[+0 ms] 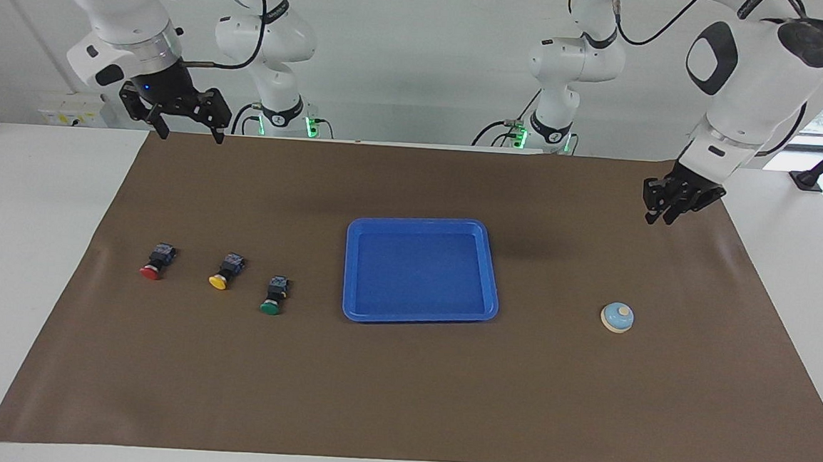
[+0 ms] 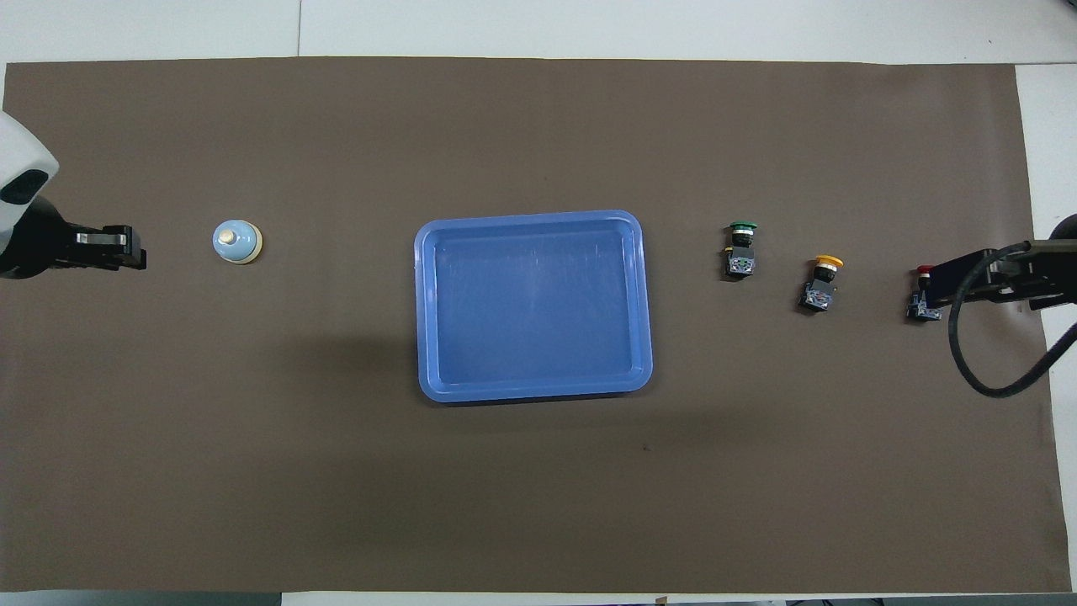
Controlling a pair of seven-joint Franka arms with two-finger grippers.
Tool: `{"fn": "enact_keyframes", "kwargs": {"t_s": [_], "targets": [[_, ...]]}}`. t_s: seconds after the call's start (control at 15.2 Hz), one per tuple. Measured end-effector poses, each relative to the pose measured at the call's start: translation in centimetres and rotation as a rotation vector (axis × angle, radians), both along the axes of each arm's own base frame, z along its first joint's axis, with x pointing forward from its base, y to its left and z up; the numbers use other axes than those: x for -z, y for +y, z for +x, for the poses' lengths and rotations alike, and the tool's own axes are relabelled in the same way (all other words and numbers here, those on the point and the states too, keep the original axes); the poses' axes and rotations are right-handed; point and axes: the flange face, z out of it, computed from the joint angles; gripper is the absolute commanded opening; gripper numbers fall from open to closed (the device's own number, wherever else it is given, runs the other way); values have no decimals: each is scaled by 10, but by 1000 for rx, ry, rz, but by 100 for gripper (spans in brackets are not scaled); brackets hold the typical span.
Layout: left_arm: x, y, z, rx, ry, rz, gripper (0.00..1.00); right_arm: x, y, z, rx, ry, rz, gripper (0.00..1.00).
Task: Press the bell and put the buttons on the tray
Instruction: 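Press down on the silver bell with the left gripper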
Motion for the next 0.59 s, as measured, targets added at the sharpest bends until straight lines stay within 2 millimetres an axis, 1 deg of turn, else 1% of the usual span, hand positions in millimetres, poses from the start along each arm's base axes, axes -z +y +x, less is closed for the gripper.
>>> {"fn": "enact_keyframes", "kwargs": {"t_s": [0.26,0.4,0.46,0.59], "targets": [[70,1,38,-14,-14,0,0,0,0,0,0,0,0,100],[103,1,53,-16,-11,1,0,0,0,0,0,0,0,100],[114,1,59,-17,-11,1,0,0,0,0,0,0,0,100],[130,1,66,-18,-12,1,0,0,0,0,0,0,0,100]]}}
